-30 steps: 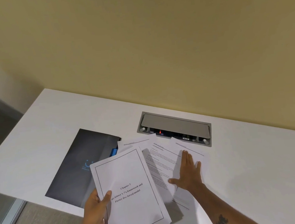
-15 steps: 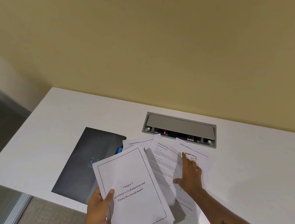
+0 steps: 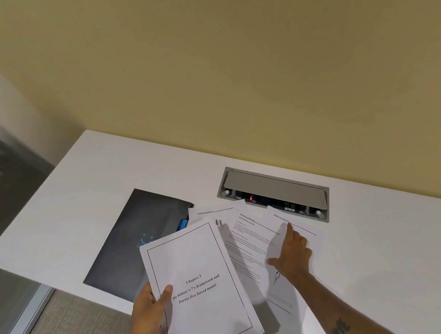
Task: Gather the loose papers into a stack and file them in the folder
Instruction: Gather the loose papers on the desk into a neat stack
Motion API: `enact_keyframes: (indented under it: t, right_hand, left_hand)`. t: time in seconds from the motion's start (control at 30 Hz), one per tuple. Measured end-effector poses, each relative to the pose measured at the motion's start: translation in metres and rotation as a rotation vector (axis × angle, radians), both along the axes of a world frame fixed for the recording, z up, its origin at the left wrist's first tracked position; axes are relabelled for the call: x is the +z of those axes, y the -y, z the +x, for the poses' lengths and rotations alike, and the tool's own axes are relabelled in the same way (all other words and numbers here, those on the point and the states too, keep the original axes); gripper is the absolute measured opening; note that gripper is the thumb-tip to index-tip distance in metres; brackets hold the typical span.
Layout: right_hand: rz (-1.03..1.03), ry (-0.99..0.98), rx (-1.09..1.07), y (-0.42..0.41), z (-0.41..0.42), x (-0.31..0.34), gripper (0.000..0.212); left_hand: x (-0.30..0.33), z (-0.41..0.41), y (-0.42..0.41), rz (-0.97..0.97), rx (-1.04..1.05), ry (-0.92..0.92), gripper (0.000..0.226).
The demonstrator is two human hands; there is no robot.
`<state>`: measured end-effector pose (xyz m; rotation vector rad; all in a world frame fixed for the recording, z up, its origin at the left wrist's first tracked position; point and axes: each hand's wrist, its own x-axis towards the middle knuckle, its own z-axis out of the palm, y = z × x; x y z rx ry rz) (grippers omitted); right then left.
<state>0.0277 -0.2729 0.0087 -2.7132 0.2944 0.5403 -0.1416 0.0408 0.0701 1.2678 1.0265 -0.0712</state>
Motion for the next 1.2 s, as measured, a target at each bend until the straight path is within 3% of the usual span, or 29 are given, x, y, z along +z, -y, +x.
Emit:
enact_keyframes:
  t: [0.1, 0.23, 0.3, 0.43, 0.57, 0.8, 1.0, 1.2]
  right_hand:
    - [0.044, -0.013, -0.045, -0.005, 0.004, -0.002, 0.132]
    - [0.251, 0.039, -0.165, -0.009, -0.002, -0.002, 0.130]
    - [0.358, 0.043, -0.208, -0.008, -0.007, 0.004, 0.113]
    - [0.482, 0.094, -0.292, -0.002, -0.012, 0.006, 0.052]
    - [0.686, 0.090, -0.429, 0.007, -0.016, 0.013, 0.025]
    - [0.891, 0.075, -0.586, 0.023, -0.011, 0.039, 0.011]
    - [1.073, -0.070, -0.477, 0.014, -0.006, 0.068, 0.016]
    - [1.103, -0.183, -0.404, 0.009, -0.005, 0.075, 0.019]
  left_hand:
    - [-0.001, -0.002, -0.001, -0.007, 0.002, -0.003, 0.031]
    - [0.002, -0.002, -0.001, 0.006, 0.013, 0.010, 0.028]
    - [0.003, -0.001, 0.000, 0.005, 0.016, 0.019, 0.029]
    - [0.005, 0.001, 0.000, -0.001, 0.005, 0.021, 0.033]
    - [0.005, 0.007, -0.003, -0.025, -0.017, 0.031, 0.031]
    - [0.016, 0.027, 0.001, -0.077, -0.143, 0.091, 0.030]
    - [0.016, 0.043, 0.009, -0.036, -0.319, 0.080, 0.030]
    - [0.031, 0.048, 0.021, -0.043, -0.401, 0.034, 0.026]
